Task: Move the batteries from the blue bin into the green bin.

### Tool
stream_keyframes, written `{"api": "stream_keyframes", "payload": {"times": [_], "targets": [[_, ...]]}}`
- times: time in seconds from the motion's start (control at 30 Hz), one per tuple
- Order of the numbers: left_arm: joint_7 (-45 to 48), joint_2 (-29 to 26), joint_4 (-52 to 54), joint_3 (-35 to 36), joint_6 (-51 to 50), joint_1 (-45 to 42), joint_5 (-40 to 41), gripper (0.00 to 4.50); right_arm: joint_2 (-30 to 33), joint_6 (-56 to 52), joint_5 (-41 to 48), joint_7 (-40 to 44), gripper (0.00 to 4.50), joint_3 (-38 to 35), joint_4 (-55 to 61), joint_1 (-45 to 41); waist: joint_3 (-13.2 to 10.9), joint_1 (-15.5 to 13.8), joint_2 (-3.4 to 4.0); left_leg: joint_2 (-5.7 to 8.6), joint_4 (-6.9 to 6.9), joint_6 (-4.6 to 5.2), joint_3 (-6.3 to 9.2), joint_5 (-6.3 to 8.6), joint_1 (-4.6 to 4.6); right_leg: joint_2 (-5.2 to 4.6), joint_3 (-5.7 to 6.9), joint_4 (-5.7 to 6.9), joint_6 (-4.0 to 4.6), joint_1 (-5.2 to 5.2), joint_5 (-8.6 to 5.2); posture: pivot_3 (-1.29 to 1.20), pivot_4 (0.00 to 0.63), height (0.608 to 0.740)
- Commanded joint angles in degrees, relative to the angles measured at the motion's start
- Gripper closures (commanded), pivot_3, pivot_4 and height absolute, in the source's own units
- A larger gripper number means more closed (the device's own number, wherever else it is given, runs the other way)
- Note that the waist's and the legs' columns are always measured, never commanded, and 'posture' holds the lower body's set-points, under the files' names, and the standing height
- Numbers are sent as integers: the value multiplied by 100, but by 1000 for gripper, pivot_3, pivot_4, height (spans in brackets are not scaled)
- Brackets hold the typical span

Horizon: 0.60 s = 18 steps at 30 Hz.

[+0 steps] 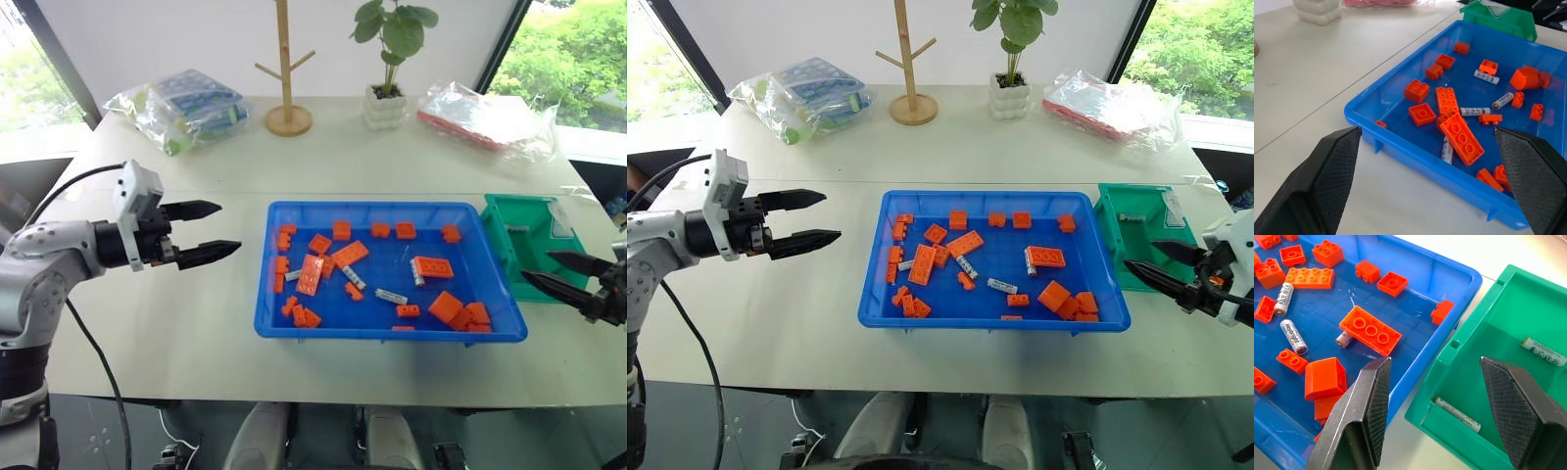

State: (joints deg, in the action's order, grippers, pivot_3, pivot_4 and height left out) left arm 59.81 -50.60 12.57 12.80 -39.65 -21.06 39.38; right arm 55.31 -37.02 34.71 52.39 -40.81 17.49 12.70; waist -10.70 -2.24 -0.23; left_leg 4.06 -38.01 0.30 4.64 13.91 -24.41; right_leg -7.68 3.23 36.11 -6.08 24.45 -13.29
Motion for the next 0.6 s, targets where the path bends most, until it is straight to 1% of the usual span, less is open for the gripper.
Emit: {"api": "stream_keyframes", "payload": {"times": [0.03,0.33,0.6], "targets": [[77,-90,67,181,41,-95,117,0,-20,20,0,11,1565,-124,105,11,0,1,0,0,0,0,0,0,0,0,0,0,0,0,0,0,150,693],[70,-99,9,115,8,-174,98,0,4,34,-60,15,1565,-146,121,38,0,1,0,0,-1,0,-1,0,1,1,0,2,0,0,0,0,150,693],[63,-105,104,152,49,-78,78,0,99,87,-117,58,1565,-40,88,-134,0,4,0,0,-1,1,-2,0,1,1,0,3,0,0,1,0,150,693]]}}
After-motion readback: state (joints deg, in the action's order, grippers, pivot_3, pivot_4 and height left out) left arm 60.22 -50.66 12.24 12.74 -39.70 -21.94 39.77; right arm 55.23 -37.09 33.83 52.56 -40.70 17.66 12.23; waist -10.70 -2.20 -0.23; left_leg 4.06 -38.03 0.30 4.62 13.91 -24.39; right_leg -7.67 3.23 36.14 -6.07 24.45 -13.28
